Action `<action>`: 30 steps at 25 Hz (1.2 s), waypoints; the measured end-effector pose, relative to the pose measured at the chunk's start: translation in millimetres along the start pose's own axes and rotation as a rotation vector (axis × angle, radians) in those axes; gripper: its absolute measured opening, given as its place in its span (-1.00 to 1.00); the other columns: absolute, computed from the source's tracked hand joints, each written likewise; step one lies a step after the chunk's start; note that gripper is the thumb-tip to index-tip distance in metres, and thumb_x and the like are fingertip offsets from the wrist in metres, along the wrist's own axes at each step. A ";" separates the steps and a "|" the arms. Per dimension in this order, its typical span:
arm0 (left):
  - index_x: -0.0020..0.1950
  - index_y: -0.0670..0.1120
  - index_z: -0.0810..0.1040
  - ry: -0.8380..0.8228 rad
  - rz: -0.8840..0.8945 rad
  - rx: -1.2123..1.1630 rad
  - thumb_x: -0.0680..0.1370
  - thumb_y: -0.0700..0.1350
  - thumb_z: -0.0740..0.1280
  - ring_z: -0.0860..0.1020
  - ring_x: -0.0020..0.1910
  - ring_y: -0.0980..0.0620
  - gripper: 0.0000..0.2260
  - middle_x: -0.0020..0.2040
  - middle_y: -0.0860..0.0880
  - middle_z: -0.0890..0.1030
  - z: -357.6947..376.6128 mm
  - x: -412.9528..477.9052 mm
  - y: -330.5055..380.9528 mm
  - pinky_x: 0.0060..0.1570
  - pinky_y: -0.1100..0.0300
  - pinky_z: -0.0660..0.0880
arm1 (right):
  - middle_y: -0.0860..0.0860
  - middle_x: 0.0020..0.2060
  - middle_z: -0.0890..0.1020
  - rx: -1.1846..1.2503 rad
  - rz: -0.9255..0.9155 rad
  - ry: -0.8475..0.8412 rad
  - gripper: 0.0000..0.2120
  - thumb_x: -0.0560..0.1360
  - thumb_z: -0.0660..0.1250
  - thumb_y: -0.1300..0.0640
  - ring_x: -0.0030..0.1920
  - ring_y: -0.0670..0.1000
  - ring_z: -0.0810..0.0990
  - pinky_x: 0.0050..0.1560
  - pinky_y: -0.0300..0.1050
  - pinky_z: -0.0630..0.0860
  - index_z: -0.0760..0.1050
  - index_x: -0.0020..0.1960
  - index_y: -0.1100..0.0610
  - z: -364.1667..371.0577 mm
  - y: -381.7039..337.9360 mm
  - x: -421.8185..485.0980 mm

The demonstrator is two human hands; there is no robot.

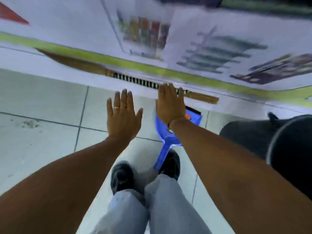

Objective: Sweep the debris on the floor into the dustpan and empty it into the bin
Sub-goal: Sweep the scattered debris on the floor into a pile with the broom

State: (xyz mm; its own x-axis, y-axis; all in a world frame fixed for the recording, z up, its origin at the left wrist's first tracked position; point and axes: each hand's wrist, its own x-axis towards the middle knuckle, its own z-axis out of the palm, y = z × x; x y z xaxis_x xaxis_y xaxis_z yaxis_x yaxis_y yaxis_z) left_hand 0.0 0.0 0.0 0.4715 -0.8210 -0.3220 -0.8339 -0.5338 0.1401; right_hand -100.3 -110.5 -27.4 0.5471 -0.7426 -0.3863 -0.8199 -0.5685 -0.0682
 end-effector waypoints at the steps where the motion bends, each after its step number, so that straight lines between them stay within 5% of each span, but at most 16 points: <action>1: 0.50 -0.21 0.01 -0.071 -0.043 0.010 0.60 0.08 0.06 0.03 0.52 -0.16 -0.42 0.54 -0.18 0.10 36.2 6.1 -5.6 0.49 -0.13 -0.04 | 0.18 0.02 0.68 0.001 -0.003 0.043 -0.58 0.33 0.19 0.19 0.10 0.17 0.65 0.12 0.26 0.53 0.60 0.11 0.28 37.9 2.8 23.0; 5: 0.51 -0.19 -0.07 -0.163 0.082 0.088 0.61 0.08 0.05 -0.05 0.53 -0.13 -0.41 0.55 -0.15 0.01 136.0 29.8 -23.6 0.49 -0.09 -0.12 | 0.23 0.40 0.36 -0.090 0.011 -0.003 -0.53 0.55 0.08 0.28 0.44 0.20 0.29 0.44 0.29 0.09 0.23 0.46 0.30 126.4 26.9 98.9; 7: 0.51 -0.18 -0.03 -0.154 0.123 0.068 0.61 0.07 0.06 -0.01 0.53 -0.14 -0.43 0.55 -0.16 0.05 159.4 45.6 -27.2 0.49 -0.08 -0.09 | 0.24 0.43 0.29 -0.115 0.030 -0.028 -0.53 0.60 -0.01 0.27 0.47 0.21 0.21 0.46 0.30 -0.01 0.11 0.50 0.29 147.0 26.5 127.0; 9: 0.51 -0.18 0.01 -0.158 0.092 0.029 0.60 0.06 0.09 0.06 0.52 -0.14 -0.43 0.54 -0.16 0.10 168.1 61.6 -21.3 0.49 -0.07 0.00 | 0.28 0.38 0.34 -0.134 0.040 -0.065 -0.55 0.60 -0.03 0.30 0.42 0.26 0.26 0.44 0.30 0.05 0.14 0.48 0.33 152.4 19.6 144.2; 11: 0.50 -0.17 0.02 -0.174 0.020 -0.014 0.60 0.07 0.10 0.10 0.51 -0.14 -0.43 0.53 -0.16 0.14 171.7 68.0 -19.4 0.47 -0.06 0.06 | 0.26 0.24 0.50 -0.162 0.039 -0.016 -0.57 0.54 -0.02 0.34 0.30 0.24 0.42 0.38 0.23 0.24 0.37 0.36 0.33 160.0 13.1 144.5; 13: 0.50 -0.17 0.01 -0.187 -0.016 -0.013 0.60 0.07 0.10 0.09 0.51 -0.14 -0.43 0.53 -0.15 0.14 161.3 62.8 -18.0 0.47 -0.06 0.07 | 0.11 -0.06 0.66 -0.228 0.061 0.031 -0.57 0.40 0.03 0.30 0.01 0.13 0.63 0.09 0.06 0.53 0.65 -0.01 0.19 142.9 3.5 124.6; 15: 0.51 -0.17 -0.01 -0.236 -0.049 -0.020 0.60 0.06 0.09 0.07 0.52 -0.14 -0.43 0.54 -0.16 0.12 123.2 35.3 -12.8 0.48 -0.07 0.04 | 0.07 -0.15 0.67 -0.183 -0.022 0.022 -0.67 0.34 0.11 0.24 -0.11 0.11 0.65 -0.11 -0.03 0.56 0.66 -0.19 0.11 106.5 -1.6 79.5; 17: 0.51 -0.16 -0.02 -0.284 -0.107 -0.041 0.60 0.05 0.10 0.05 0.52 -0.15 -0.43 0.54 -0.16 0.10 83.0 -3.2 -10.2 0.49 -0.09 0.01 | 0.13 0.00 0.62 -0.115 -0.048 -0.026 -0.71 0.40 0.15 0.25 0.00 0.18 0.61 -0.10 0.00 0.52 0.61 -0.01 0.16 68.4 -13.9 30.4; 21: 0.51 -0.16 0.00 -0.347 -0.163 -0.104 0.59 0.05 0.11 0.07 0.51 -0.12 -0.43 0.53 -0.15 0.14 2.8 -80.9 0.7 0.50 -0.08 0.00 | 0.23 0.29 0.44 0.083 -0.063 -0.349 -0.56 0.61 0.03 0.23 0.20 0.29 0.53 0.08 0.13 0.48 0.16 0.49 0.19 -2.2 -28.5 -56.6; 25: 0.50 -0.15 0.04 -0.376 -0.214 -0.165 0.60 0.05 0.11 0.12 0.51 -0.11 -0.45 0.51 -0.13 0.22 -69.5 -147.7 -9.8 0.50 -0.09 0.02 | 0.24 0.31 0.41 0.166 0.002 -0.421 -0.48 0.61 0.04 0.19 0.20 0.29 0.52 0.12 0.13 0.46 0.08 0.55 -0.02 -68.2 -62.2 -122.0; 30: 0.51 -0.14 0.01 -0.358 -0.204 -0.198 0.61 0.05 0.07 0.07 0.52 -0.09 -0.46 0.53 -0.11 0.16 -108.7 -201.3 -66.6 0.51 -0.08 0.00 | 0.25 0.28 0.44 0.090 0.097 -0.415 -0.55 0.62 -0.01 0.20 0.24 0.29 0.48 0.17 0.12 0.44 0.17 0.51 0.09 -91.8 -127.6 -168.4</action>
State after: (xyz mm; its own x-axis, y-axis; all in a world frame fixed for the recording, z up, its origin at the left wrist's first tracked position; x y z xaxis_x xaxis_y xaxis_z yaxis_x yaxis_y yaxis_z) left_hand -8.2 178.8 157.3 0.4622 -0.5918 -0.6604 -0.6470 -0.7343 0.2053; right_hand -72.3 54.6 130.7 0.3675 -0.5752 -0.7308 -0.8857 -0.4562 -0.0863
